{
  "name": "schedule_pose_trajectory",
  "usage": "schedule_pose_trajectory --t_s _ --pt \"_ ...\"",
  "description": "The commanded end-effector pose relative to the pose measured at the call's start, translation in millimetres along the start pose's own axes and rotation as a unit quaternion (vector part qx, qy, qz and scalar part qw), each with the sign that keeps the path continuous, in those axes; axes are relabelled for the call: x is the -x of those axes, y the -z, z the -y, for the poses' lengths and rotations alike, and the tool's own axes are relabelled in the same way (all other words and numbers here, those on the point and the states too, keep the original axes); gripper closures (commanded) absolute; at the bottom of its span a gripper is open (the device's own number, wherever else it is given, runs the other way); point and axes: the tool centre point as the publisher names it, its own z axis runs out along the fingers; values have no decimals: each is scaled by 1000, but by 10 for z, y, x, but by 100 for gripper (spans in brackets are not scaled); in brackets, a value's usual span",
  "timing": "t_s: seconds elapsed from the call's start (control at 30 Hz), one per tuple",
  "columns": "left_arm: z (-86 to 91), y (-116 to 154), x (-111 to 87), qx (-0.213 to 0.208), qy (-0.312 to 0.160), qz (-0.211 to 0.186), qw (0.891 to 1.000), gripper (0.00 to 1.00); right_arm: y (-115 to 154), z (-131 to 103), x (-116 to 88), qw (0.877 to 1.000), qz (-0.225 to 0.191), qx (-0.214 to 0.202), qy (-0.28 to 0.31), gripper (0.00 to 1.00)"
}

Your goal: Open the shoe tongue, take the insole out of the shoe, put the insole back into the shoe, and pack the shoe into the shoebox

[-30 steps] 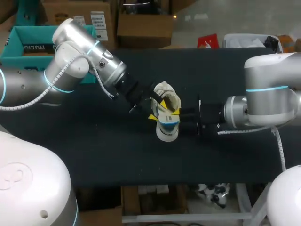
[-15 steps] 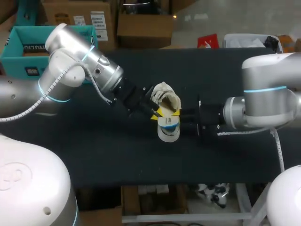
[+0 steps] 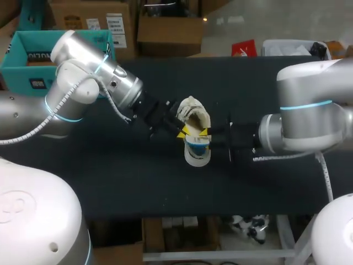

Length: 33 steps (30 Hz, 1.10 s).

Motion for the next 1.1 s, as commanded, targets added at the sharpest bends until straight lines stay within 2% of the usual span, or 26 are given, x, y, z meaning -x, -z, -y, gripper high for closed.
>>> schedule_pose_trajectory --t_s 0.03,0.27,0.67,1.0,1.03,1.07,1.1 --pt "-61 -36 8 -4 2 3 1000 100 42 58 3 1000 2 6 1 100" --pt "-144 -46 21 4 12 8 1000 100 -50 -38 -7 1000 8 10 14 100" --pt "-406 -25 121 7 34 15 999 100 -169 -239 -107 999 16 35 28 100" --pt "-390 -23 98 2 41 15 999 100 -167 -343 -106 999 18 43 23 100" --pt "-372 -18 92 -1 40 14 999 93 -165 -349 -104 999 18 44 22 100" --pt "-353 -15 85 -2 39 14 999 80 -162 -355 -102 999 17 44 22 100" --pt "-335 -15 81 -2 37 13 999 74 -156 -362 -100 999 17 45 21 100"
